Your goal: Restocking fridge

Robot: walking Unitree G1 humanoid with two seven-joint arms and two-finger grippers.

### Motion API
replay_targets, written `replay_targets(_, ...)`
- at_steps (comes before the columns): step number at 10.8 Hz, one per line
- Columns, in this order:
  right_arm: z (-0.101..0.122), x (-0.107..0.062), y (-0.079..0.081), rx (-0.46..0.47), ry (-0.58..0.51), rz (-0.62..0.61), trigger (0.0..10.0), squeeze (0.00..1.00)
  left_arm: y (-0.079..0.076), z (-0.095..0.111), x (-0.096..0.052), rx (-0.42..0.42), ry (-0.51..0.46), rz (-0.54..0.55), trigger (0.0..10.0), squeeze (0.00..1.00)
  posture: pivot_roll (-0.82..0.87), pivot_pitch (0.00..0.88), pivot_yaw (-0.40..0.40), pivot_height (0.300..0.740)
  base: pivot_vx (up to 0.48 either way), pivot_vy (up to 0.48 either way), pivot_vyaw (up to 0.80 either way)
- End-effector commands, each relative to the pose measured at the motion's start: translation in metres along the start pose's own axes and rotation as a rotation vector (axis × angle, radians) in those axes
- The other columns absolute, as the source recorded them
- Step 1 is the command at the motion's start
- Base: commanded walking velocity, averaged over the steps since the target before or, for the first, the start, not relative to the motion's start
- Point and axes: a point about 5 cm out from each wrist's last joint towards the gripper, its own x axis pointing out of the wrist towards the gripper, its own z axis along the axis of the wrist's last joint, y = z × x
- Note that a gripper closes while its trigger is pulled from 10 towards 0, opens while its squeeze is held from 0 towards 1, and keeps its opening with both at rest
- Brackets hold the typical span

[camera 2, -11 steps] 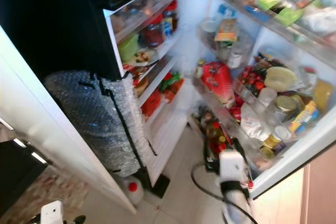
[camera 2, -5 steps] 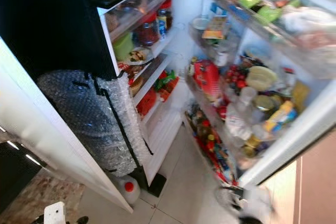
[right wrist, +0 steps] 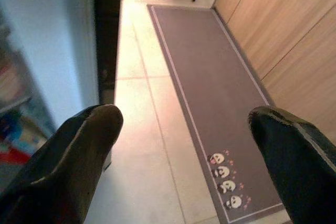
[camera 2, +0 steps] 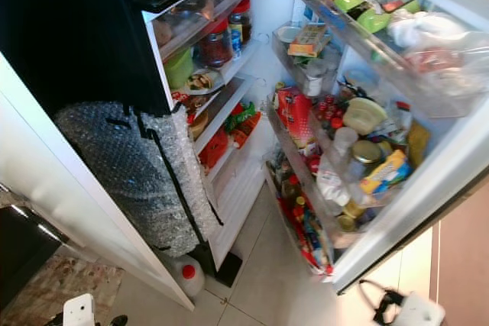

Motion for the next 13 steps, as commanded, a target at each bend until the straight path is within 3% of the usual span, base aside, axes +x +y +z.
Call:
replay_targets(1, 0.002, 0.001, -0.002, 0.000, -0.009, -0.017, 10.0, 0.00, 0.005, -0.006, -0.002, 0.021, 0.022, 0.010, 10.0, 0.00, -0.08, 0.032, 0.019, 0.740, 0.000, 0.000, 0.00)
replay_targets(3, 0.014, 0.004, 0.006, -0.017, -0.076, -0.016, 10.0, 0.00, 0.003, -0.006, -0.002, 0.029, 0.025, 0.006, 10.0, 0.00, -0.08, 0.018, 0.019, 0.740, 0.000, 0.000, 0.00)
replay_targets(5, 0.019, 0.006, 0.006, -0.029, -0.097, -0.026, 10.0, 0.00, 0.002, -0.007, -0.002, 0.026, 0.025, 0.005, 10.0, 0.00, -0.08, 0.008, 0.016, 0.740, 0.000, 0.000, 0.00)
replay_targets(9, 0.030, 0.013, -0.011, -0.025, -0.142, -0.098, 10.0, 0.00, 0.004, -0.007, -0.002, 0.022, 0.026, 0.006, 10.0, 0.00, -0.08, 0.000, 0.024, 0.740, 0.000, 0.000, 0.00)
replay_targets(13, 0.047, 0.017, -0.005, -0.011, -0.211, -0.090, 10.0, 0.00, 0.003, -0.002, -0.001, 0.019, 0.007, -0.001, 10.0, 0.00, -0.08, 0.003, 0.025, 0.740, 0.000, 0.000, 0.00)
